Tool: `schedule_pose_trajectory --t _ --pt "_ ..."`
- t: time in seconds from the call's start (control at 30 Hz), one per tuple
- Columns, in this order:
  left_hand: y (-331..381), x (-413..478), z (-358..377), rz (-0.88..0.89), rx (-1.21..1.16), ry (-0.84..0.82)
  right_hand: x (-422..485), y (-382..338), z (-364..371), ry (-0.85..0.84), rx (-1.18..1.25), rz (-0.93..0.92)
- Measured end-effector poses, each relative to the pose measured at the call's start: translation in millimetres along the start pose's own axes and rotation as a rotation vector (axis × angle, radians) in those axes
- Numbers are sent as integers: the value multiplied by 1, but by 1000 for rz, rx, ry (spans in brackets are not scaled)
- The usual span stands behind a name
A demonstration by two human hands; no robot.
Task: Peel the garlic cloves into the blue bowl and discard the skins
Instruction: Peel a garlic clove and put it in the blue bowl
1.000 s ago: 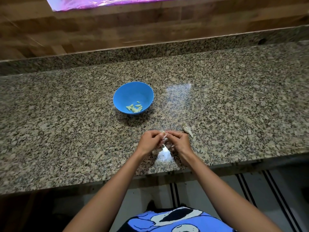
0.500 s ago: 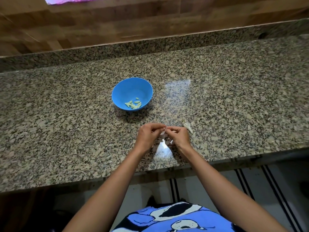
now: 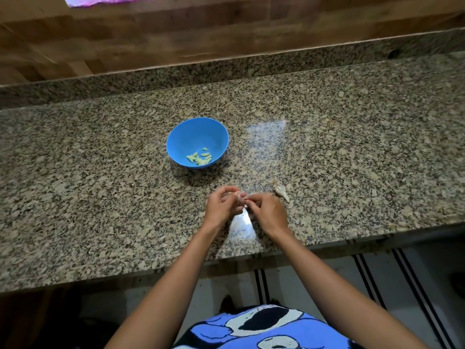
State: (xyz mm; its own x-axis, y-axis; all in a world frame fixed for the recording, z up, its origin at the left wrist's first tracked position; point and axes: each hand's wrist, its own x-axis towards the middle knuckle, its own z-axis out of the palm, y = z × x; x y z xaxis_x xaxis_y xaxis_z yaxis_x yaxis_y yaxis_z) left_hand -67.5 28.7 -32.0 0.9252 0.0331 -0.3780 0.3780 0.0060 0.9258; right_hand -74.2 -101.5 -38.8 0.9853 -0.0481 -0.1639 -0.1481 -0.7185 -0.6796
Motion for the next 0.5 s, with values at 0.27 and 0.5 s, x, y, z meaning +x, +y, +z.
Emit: schedule_pose_trajectory --t 0.27,0.5 --pt "-5 -3 7 22 -30 118 -1 -3 1 -16 174 24" --pt "-6 -5 9 68 -1 84 3 -2 -1 58 217 55"
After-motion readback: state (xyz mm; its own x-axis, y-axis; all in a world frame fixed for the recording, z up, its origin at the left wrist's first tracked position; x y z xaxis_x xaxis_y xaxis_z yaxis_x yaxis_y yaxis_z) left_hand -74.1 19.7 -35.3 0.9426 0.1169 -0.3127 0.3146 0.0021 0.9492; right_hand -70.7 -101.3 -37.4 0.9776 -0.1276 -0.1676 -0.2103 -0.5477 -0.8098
